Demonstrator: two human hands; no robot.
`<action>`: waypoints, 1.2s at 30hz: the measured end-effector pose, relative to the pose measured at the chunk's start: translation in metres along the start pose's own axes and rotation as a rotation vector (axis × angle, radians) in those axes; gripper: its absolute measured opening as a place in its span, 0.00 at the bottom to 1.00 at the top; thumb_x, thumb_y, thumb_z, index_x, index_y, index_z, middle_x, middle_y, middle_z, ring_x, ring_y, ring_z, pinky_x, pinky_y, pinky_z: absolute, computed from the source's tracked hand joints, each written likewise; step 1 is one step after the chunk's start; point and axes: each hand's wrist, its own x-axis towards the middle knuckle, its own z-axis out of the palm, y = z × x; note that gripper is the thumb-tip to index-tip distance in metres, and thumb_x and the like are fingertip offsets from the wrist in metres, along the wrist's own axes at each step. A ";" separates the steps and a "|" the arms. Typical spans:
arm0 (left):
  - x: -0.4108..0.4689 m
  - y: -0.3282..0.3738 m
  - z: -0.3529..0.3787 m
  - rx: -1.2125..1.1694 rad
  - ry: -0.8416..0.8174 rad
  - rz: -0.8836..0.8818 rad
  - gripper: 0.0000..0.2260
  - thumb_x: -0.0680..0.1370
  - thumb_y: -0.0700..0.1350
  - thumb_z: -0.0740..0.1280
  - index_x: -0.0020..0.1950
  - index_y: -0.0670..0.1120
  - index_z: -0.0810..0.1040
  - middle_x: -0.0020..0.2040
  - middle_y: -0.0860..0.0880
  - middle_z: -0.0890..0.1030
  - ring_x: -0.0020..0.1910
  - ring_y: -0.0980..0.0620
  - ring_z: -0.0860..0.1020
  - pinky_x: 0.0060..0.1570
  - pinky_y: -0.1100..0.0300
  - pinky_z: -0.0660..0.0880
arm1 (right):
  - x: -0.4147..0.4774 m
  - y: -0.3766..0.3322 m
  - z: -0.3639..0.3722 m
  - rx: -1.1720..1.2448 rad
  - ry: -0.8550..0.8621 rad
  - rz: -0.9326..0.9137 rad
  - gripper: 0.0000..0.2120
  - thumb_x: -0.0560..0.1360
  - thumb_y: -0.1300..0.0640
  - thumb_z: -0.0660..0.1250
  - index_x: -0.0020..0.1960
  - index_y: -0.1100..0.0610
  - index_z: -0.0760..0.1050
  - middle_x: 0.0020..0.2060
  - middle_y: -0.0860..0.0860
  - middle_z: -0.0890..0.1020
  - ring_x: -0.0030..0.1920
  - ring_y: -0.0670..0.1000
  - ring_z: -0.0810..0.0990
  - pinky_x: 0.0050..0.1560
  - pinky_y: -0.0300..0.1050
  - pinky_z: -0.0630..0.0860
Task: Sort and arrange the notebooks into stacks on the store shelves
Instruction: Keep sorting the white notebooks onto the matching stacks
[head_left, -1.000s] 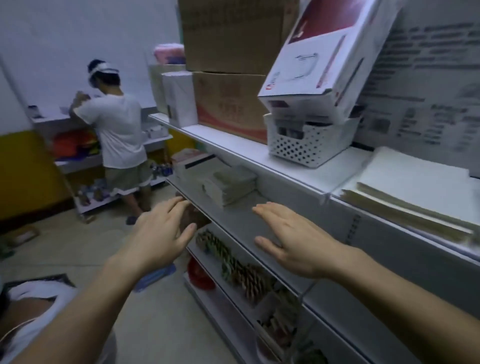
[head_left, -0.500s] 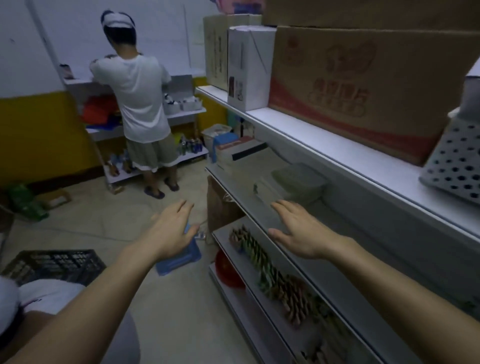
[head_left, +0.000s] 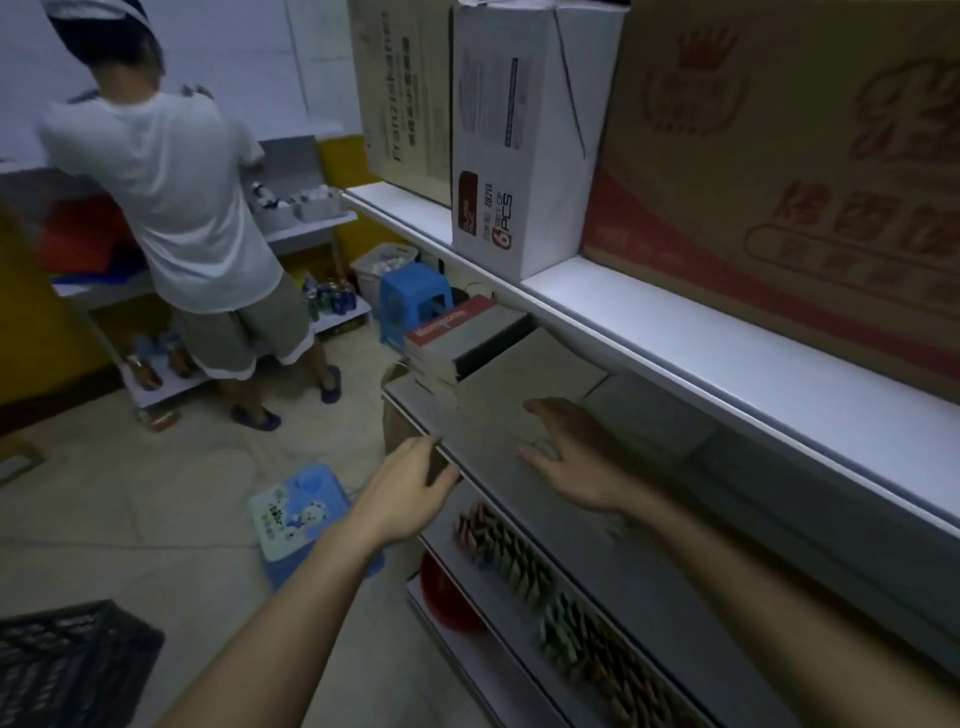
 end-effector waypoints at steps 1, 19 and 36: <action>0.018 -0.003 0.000 -0.058 -0.017 -0.018 0.28 0.84 0.57 0.60 0.81 0.44 0.64 0.77 0.44 0.70 0.74 0.46 0.70 0.71 0.53 0.69 | 0.012 0.001 0.002 0.006 -0.004 0.037 0.30 0.81 0.43 0.61 0.79 0.55 0.61 0.77 0.53 0.65 0.75 0.53 0.65 0.74 0.47 0.63; 0.153 -0.038 0.008 -1.530 -0.553 -0.680 0.10 0.82 0.45 0.69 0.61 0.46 0.74 0.41 0.45 0.72 0.38 0.46 0.74 0.45 0.54 0.71 | 0.198 0.090 0.017 -0.157 -0.051 0.773 0.09 0.74 0.50 0.65 0.47 0.54 0.71 0.48 0.57 0.79 0.46 0.57 0.79 0.46 0.53 0.79; 0.181 -0.031 0.022 -1.527 -0.666 -0.666 0.01 0.80 0.36 0.69 0.49 0.41 0.78 0.51 0.41 0.76 0.50 0.43 0.74 0.51 0.52 0.71 | 0.211 0.084 0.027 -0.219 -0.066 0.810 0.39 0.78 0.32 0.54 0.78 0.60 0.62 0.75 0.58 0.67 0.72 0.60 0.69 0.69 0.52 0.68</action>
